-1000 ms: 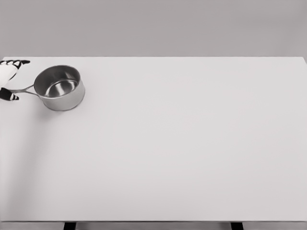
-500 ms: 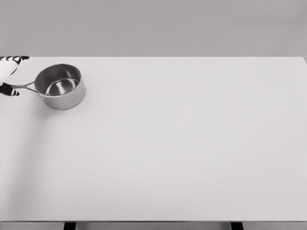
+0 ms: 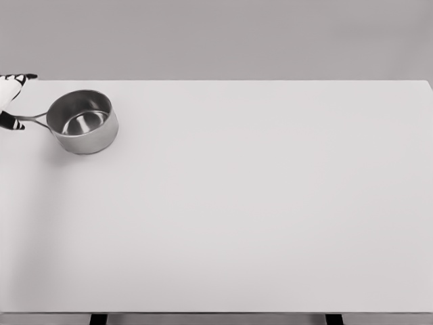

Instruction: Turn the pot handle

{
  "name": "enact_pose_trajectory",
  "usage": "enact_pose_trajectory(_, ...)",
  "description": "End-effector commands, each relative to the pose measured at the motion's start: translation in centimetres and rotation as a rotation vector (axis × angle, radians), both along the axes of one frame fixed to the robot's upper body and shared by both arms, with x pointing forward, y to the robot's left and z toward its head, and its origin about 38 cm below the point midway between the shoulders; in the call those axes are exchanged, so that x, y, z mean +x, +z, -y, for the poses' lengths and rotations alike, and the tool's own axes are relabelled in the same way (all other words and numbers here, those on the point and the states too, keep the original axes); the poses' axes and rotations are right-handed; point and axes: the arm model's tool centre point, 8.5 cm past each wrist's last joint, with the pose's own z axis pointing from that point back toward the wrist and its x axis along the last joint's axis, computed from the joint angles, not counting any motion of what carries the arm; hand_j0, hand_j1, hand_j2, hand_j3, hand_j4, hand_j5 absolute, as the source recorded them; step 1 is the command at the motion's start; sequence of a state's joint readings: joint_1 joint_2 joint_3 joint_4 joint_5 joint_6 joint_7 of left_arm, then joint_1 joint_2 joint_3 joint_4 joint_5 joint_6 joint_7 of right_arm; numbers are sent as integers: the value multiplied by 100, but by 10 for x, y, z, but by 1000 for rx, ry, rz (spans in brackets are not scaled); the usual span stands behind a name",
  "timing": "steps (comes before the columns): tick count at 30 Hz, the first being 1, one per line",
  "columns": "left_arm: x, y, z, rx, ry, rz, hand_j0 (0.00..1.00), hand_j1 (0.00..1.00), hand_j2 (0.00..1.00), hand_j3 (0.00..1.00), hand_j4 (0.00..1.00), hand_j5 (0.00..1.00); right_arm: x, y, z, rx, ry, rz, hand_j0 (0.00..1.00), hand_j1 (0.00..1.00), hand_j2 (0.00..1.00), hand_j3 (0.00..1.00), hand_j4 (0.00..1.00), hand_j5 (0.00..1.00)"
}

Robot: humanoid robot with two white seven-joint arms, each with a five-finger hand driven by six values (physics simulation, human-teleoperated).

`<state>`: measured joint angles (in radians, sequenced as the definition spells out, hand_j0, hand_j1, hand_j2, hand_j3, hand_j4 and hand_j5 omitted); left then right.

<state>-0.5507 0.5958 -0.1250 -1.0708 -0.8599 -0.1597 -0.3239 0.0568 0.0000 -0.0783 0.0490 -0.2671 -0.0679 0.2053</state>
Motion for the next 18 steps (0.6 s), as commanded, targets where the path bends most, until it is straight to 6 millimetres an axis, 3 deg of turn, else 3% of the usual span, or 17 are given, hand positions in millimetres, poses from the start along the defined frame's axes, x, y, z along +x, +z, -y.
enact_pose_trajectory(1,0,-5,-2,1,5,-14,100,100,100,100,100,100,0,0,0,0,0,0,100,100,100,100,100,100)
enact_pose_trajectory(18,0,-2,-2,-6,-6,-7,100,100,100,100,100,100,0,0,0,0,0,1,100,100,100,100,100,100)
